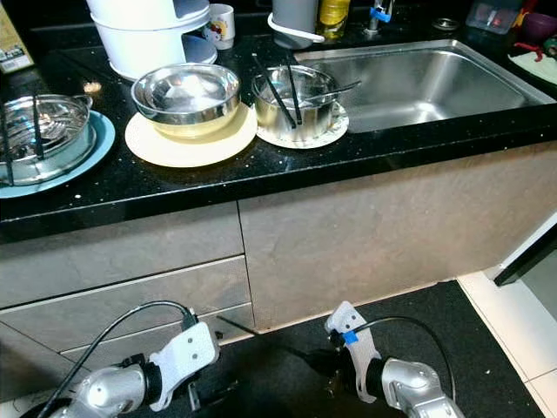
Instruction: Kitchen organization
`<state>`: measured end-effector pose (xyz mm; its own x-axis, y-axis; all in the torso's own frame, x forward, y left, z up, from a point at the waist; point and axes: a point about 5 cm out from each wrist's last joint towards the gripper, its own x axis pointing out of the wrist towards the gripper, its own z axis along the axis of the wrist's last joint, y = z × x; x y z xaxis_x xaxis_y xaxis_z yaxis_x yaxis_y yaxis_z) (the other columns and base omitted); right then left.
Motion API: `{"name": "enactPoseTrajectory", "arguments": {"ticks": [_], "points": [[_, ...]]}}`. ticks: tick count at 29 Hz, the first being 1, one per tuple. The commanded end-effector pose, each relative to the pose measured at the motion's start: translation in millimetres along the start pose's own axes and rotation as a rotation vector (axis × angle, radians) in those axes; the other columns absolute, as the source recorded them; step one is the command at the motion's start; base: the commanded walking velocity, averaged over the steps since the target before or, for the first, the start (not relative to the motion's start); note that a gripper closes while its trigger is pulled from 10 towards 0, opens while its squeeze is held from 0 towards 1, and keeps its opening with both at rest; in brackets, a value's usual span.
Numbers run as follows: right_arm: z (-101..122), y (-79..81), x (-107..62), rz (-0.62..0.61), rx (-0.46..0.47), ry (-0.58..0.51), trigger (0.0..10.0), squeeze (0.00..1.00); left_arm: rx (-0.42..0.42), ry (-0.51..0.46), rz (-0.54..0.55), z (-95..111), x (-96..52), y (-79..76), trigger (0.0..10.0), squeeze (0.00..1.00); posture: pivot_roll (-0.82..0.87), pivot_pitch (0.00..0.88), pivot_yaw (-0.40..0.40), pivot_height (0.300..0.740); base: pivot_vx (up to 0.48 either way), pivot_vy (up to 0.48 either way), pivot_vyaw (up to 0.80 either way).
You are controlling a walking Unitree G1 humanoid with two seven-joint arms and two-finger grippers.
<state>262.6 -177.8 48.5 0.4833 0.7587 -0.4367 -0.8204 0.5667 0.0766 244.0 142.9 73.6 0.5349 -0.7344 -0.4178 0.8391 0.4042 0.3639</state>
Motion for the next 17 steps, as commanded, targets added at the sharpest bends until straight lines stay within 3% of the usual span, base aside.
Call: {"name": "enactPoseTrajectory", "arguments": {"ticks": [1, 2, 4, 5, 7, 8, 17], "points": [[-0.2, 4.9, 0.1, 0.041, -0.022, 0.01, 0.0, 0.0, 0.039, 0.016, -0.043, -2.2, -1.3, -5.2, 10.0, 1.0, -0.07, 0.253, -0.012, 0.74, 0.0, 0.0, 0.0], [5.7, 8.0, -2.2, 0.096, -0.051, 0.008, 0.0, 0.0, 0.084, 0.015, -0.082, 0.0, -1.5, -4.4, 10.0, 1.0, -0.07, 0.253, -0.012, 0.74, 0.0, 0.0, 0.0], [7.9, 9.4, -3.1, 0.116, -0.064, 0.009, 0.0, 0.0, 0.085, 0.008, -0.099, 1.4, -1.4, -4.7, 10.0, 1.0, -0.07, 0.253, -0.012, 0.74, 0.0, 0.0, 0.0], [10.1, 10.3, -4.4, 0.134, -0.081, 0.011, 0.0, 0.0, 0.071, -0.005, -0.144, 3.9, -2.0, -7.2, 10.0, 0.52, -0.08, 0.247, -0.008, 0.74, 0.0, 0.0, 0.0], [11.5, 10.9, -5.3, 0.145, -0.092, 0.013, 0.0, 0.0, 0.062, -0.013, -0.175, 5.6, -2.5, -9.1, 10.0, 0.52, -0.08, 0.247, -0.008, 0.74, 0.0, 0.0, 0.0], [13.8, 11.1, -6.8, 0.162, -0.101, 0.011, 0.0, 0.0, 0.075, -0.014, -0.215, 7.3, -3.3, -10.6, 10.0, 0.0, -0.08, 0.247, -0.008, 0.74, 0.0, 0.0, 0.0], [29.4, 23.4, -17.8, 0.313, -0.237, 0.007, 0.0, 0.0, 0.216, 0.031, -0.283, 2.0, -1.7, 0.5, 10.0, 0.0, -0.08, 0.254, -0.006, 0.74, 0.0, 0.0, 0.0]]}}
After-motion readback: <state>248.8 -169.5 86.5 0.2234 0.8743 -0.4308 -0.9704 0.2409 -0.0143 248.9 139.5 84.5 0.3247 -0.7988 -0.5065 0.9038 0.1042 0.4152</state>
